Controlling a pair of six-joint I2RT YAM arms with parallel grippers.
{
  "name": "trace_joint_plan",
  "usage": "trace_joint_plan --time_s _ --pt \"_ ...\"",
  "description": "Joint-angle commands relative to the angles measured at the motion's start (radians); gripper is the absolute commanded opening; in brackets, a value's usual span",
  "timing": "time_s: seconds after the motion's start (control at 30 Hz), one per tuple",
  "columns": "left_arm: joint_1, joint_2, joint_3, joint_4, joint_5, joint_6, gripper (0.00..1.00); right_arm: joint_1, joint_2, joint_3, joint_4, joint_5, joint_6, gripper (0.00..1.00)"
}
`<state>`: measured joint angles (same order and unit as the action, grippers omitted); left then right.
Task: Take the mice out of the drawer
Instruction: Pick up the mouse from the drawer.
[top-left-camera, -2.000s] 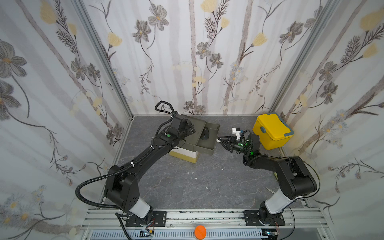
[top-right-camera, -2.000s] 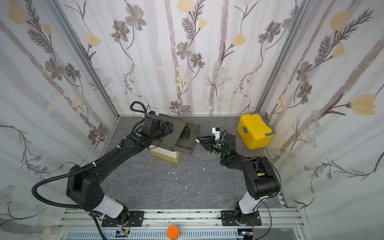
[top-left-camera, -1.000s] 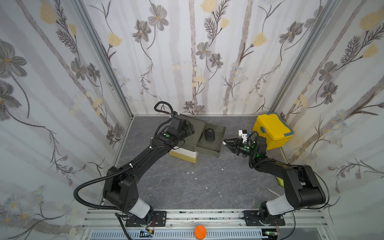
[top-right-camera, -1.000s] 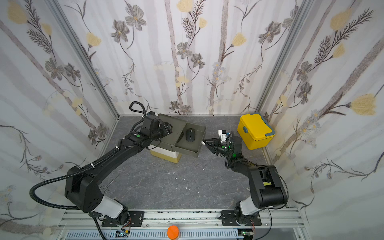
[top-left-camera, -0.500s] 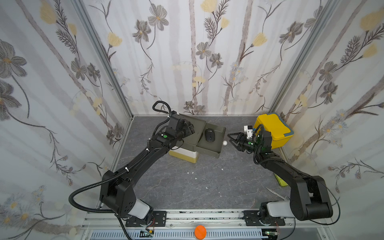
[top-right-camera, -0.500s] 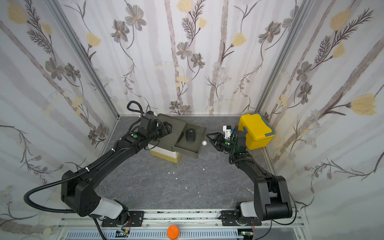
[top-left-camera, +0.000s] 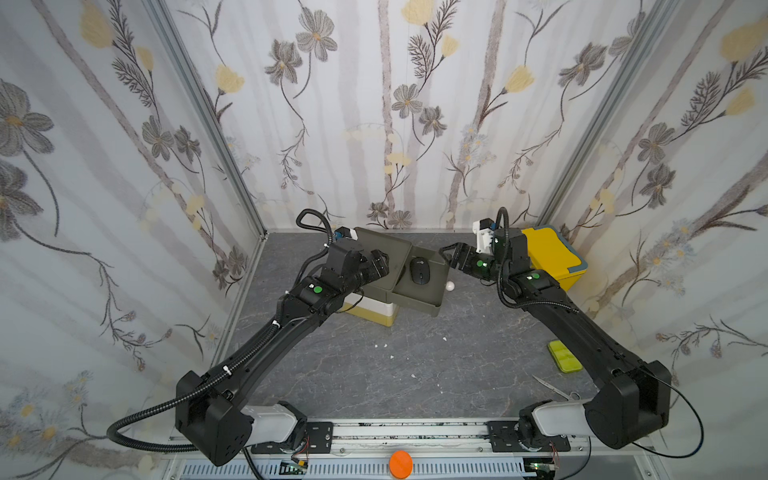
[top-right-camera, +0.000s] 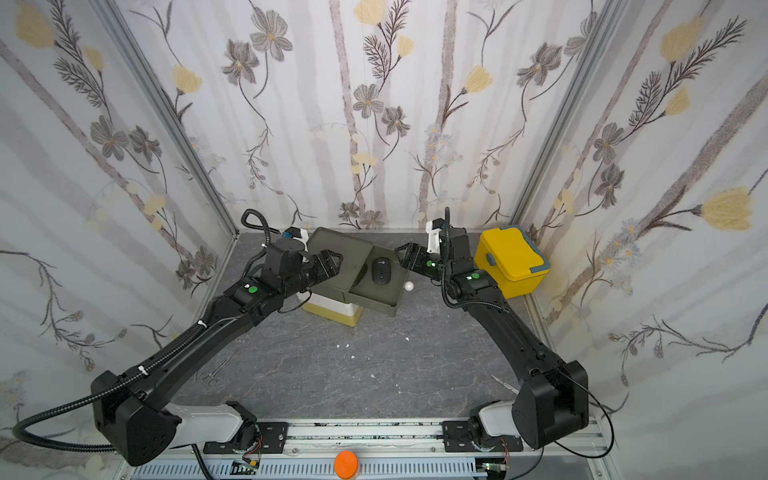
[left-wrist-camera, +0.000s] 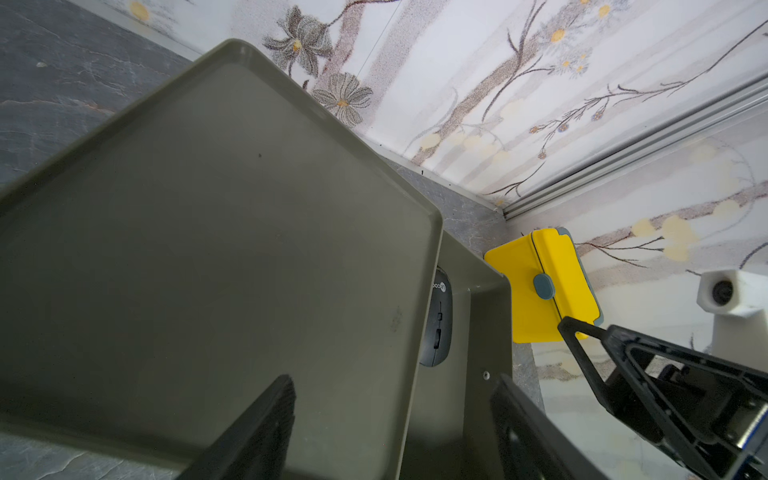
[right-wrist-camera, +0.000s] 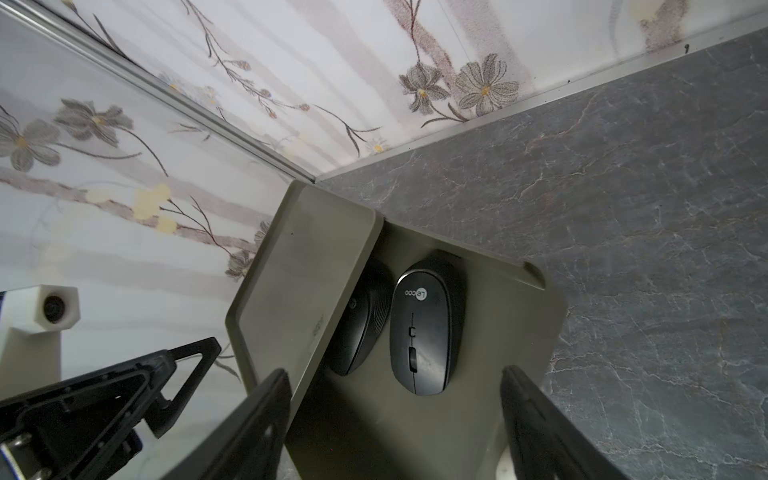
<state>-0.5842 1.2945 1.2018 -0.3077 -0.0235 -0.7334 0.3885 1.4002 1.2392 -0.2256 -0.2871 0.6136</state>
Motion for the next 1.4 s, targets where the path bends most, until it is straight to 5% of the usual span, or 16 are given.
trace_joint_plan --time_s 0.0,0.57,1.37 --pt "-0.005 -0.033 -0.028 0.021 -0.023 0.001 0.77 0.069 0.055 0.070 -0.118 0.213 -0.095 0.79" --pt "-0.006 -0.101 -0.088 0.080 -0.038 0.020 0.81 0.233 0.383 0.381 -0.355 0.459 -0.157 0.75" --pt "-0.006 -0.109 -0.088 0.068 -0.056 0.040 0.86 0.259 0.519 0.474 -0.407 0.492 -0.132 0.67"
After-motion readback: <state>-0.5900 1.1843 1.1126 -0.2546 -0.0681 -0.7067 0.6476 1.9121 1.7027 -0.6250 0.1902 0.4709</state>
